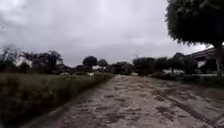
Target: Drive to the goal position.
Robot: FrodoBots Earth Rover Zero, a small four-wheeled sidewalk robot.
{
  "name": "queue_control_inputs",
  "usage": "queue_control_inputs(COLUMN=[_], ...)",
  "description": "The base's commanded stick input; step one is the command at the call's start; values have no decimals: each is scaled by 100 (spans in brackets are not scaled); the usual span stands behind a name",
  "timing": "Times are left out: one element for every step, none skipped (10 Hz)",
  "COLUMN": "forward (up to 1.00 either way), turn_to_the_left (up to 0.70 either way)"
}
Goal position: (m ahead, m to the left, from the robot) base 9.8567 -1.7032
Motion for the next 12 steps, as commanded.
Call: queue_control_inputs(forward=[50,50,50,50,50,50,50,50,50,50,50,50], turn_to_the_left=[0,0,0,0,0,0,0,0,0,0,0,0])
